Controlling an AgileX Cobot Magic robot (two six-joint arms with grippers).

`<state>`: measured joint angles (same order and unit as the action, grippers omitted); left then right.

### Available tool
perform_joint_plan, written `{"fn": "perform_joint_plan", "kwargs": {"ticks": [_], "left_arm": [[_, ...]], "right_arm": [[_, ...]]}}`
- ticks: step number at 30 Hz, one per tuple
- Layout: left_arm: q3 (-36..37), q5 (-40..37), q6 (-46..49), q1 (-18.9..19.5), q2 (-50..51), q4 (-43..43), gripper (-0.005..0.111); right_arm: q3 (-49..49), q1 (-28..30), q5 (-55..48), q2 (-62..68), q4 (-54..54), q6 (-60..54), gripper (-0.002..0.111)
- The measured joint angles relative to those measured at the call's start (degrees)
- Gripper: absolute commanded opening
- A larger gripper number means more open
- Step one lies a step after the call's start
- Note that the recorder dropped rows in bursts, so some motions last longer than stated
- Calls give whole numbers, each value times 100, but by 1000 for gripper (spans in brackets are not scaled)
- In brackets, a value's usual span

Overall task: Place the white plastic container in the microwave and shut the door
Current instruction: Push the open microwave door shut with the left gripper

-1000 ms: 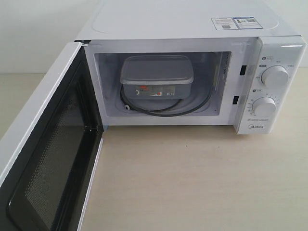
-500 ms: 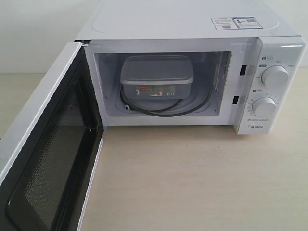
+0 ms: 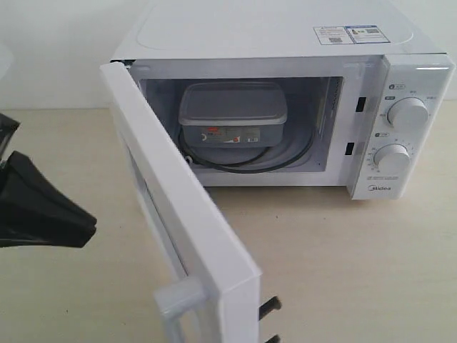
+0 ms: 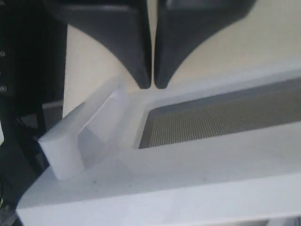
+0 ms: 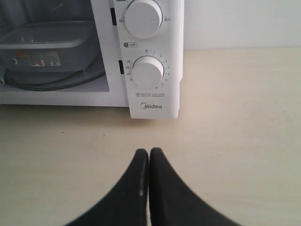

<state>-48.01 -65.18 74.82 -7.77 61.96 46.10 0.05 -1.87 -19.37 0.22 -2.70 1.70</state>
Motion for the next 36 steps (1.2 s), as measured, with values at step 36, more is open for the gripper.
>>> {"fn": "perform_joint_plan", "kwargs": {"ticks": [36], "left_arm": [[24, 1416, 1863, -532, 1032, 2094, 4]], "right_arm": [[0, 0, 1515, 0, 0, -127, 0]]}}
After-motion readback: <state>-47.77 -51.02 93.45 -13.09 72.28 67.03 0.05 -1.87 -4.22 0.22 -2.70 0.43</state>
